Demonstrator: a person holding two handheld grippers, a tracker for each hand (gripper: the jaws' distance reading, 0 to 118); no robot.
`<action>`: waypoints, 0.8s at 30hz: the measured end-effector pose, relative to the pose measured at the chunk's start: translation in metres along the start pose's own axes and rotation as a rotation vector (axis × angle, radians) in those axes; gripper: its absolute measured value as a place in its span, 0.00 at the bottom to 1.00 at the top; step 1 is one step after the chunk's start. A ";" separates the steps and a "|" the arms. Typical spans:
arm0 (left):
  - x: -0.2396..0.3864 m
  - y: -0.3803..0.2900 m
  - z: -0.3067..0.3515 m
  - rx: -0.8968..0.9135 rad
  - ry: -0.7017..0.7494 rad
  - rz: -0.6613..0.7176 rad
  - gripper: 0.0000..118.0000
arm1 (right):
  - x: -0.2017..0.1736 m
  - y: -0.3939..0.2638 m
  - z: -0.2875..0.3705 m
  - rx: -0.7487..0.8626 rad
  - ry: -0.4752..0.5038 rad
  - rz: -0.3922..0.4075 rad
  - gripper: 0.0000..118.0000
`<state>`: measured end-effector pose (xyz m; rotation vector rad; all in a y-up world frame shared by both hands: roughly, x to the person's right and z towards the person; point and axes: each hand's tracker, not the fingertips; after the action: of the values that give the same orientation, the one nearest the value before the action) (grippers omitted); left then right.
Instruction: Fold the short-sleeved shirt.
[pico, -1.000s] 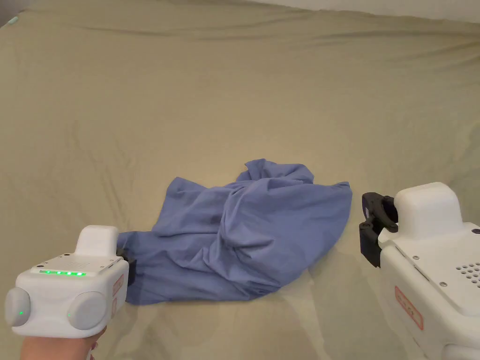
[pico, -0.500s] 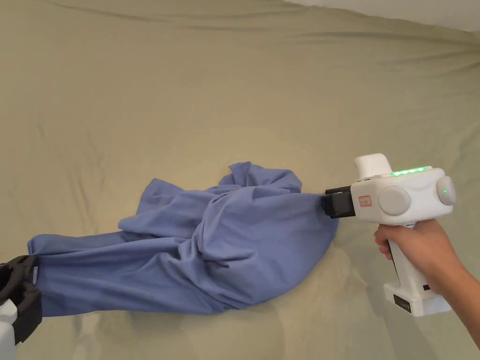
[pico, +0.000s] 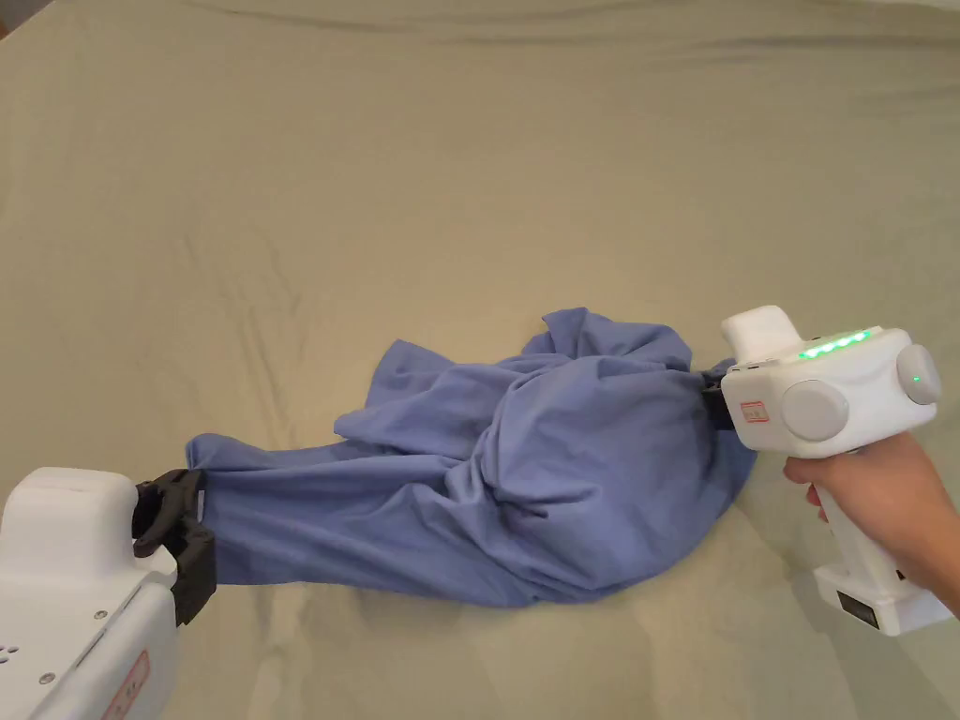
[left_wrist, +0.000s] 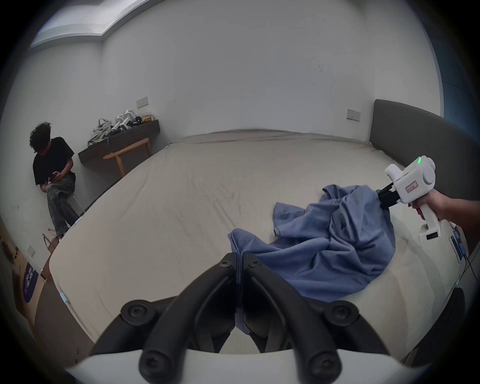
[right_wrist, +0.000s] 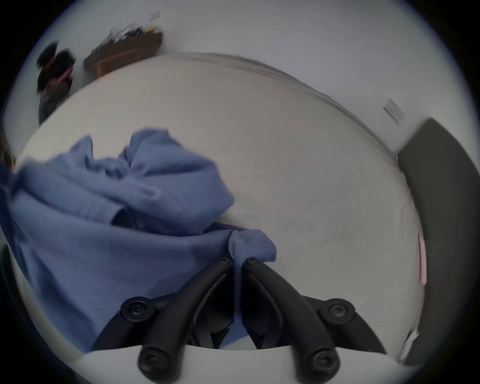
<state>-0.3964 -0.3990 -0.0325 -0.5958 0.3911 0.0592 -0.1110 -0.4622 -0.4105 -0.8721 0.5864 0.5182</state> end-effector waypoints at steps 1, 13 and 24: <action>0.000 0.005 0.004 0.015 -0.001 0.008 0.01 | 0.008 0.000 0.015 0.029 0.019 -0.057 0.04; -0.027 0.108 0.064 0.301 0.021 0.121 0.01 | 0.079 -0.018 0.269 0.516 -0.078 -0.232 0.04; -0.038 0.219 0.120 0.529 -0.010 0.175 0.01 | 0.113 -0.025 0.419 0.794 -0.215 -0.301 0.04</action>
<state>-0.4269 -0.1487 -0.0440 -0.0382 0.4280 0.1219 0.0957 -0.1114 -0.2592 -0.1354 0.3983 0.0734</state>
